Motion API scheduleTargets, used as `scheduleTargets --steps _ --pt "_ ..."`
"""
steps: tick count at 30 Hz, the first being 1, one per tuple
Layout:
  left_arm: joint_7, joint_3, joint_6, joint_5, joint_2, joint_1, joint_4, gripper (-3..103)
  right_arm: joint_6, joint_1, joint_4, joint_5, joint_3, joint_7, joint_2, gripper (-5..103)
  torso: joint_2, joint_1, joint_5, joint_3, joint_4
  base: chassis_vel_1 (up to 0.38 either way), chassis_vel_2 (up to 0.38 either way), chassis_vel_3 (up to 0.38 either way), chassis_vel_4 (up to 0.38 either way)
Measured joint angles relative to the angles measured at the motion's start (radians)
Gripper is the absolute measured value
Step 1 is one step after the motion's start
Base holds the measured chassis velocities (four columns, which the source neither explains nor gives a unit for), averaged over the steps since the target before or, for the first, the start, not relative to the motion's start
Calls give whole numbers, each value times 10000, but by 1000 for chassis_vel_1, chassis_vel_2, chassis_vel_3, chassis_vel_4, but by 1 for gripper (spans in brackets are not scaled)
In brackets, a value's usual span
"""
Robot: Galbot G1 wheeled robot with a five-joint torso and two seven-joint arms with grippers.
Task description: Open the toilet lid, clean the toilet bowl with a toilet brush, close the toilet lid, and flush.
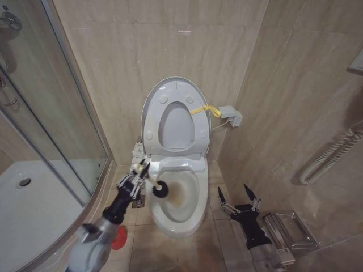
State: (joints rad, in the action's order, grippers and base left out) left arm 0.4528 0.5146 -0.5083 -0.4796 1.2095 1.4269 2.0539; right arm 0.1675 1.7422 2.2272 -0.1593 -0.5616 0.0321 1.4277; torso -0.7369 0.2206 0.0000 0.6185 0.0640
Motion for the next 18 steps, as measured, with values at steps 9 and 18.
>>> scheduleTargets --steps 9,18 --pt "-1630 1470 -62 2139 1808 2976 1954 22 0 0 0 0 0 0 0 100 -1 -1 2 0 -2 0 0 0 0" --pt "-3092 2166 -300 3188 2907 3510 1571 22 0 0 0 0 -1 0 0 100 0 0 1 1 -2 0 0 0 0"
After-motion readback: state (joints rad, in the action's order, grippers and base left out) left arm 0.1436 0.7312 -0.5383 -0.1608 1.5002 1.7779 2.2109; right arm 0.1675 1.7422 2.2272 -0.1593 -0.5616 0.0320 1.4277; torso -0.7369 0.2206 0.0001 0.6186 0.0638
